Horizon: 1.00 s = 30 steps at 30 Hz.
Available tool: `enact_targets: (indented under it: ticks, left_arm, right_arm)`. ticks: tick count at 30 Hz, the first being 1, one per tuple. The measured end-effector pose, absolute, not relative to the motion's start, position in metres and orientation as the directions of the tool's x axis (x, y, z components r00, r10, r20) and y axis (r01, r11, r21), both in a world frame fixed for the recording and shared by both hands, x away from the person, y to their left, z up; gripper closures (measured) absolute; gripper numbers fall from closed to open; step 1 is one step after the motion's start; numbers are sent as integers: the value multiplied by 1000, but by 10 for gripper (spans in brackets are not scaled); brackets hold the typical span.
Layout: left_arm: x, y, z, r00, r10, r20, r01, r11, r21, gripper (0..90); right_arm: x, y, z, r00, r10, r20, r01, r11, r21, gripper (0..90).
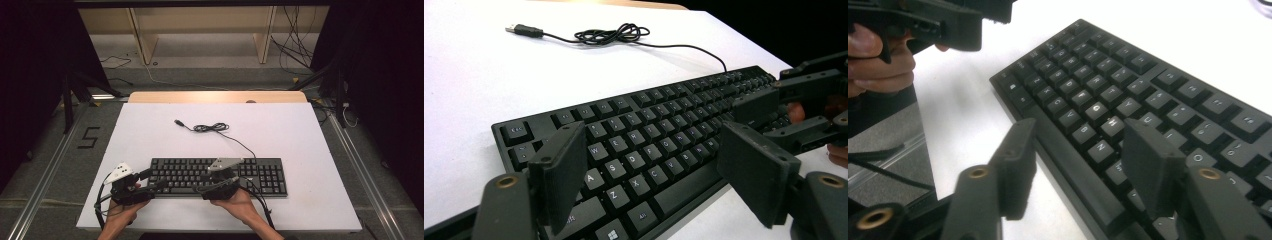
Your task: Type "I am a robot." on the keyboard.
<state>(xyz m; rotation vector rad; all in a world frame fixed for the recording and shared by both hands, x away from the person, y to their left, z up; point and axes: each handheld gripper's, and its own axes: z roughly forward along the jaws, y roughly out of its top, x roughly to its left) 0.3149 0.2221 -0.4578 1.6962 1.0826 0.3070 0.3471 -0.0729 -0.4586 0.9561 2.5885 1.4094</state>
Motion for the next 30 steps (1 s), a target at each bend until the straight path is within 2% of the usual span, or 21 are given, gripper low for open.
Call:
enact_targets:
  ticks: [3,9,14,30]
  left_arm:
    - [315,222,-458,558,777,-293,507,-40,861,276]
    - [315,222,-458,557,777,-294,505,-36,862,276]
    - [314,222,-458,558,776,-293,503,-36,864,277]
    - [314,221,-457,561,775,-291,499,-36,866,277]
  right_arm:
    - [346,-71,-460,-813,530,240,493,408,768,584]
    - [345,-68,-462,-820,527,224,481,421,769,800]
    - [345,-65,-464,-822,528,212,477,436,763,898]
    - [348,-55,-476,-820,539,194,487,478,731,900]
